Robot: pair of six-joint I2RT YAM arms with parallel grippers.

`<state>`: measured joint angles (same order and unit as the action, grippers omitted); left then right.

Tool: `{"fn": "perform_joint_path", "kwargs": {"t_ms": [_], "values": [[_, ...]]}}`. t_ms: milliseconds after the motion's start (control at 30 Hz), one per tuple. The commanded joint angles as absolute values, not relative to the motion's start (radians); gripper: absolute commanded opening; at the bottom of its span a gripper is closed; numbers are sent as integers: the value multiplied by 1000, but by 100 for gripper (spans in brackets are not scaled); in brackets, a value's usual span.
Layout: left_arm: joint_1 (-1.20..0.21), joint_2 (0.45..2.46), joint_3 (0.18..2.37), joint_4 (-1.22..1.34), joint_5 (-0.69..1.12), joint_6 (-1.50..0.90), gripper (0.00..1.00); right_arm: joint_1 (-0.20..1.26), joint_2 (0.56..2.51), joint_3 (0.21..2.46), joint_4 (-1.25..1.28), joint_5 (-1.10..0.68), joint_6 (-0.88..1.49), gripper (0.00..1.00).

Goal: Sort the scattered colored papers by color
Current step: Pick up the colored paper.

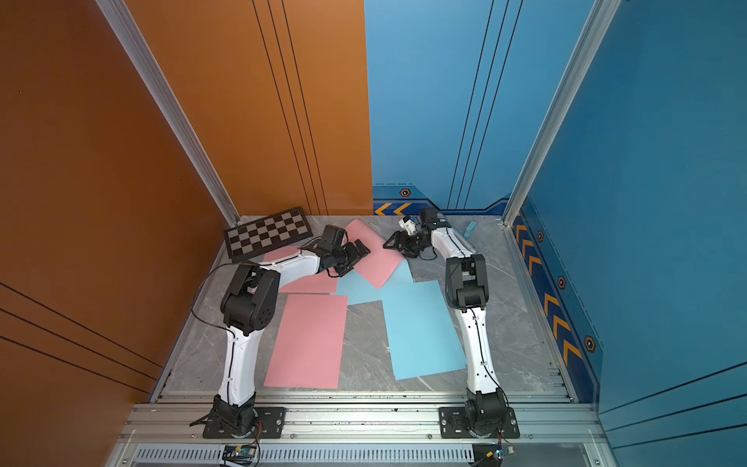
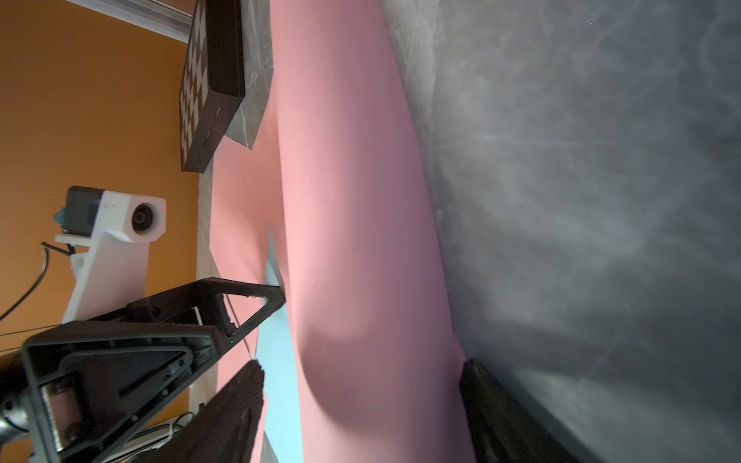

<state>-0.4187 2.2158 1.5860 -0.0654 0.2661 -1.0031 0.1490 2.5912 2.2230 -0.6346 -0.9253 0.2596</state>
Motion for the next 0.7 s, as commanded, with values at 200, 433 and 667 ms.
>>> {"fn": "perform_joint_path", "kwargs": {"t_ms": [200,433,667], "values": [[-411,2280,1595,-98,312,-997,98,158,2497,2167,-519,-1071,362,84],[-413,2297,1614,-92,329,-997,98,167,2440,2129,-511,-1104,350,97],[-411,2301,1618,-83,336,-1000,98,170,2395,2094,-562,-992,289,84]]}}
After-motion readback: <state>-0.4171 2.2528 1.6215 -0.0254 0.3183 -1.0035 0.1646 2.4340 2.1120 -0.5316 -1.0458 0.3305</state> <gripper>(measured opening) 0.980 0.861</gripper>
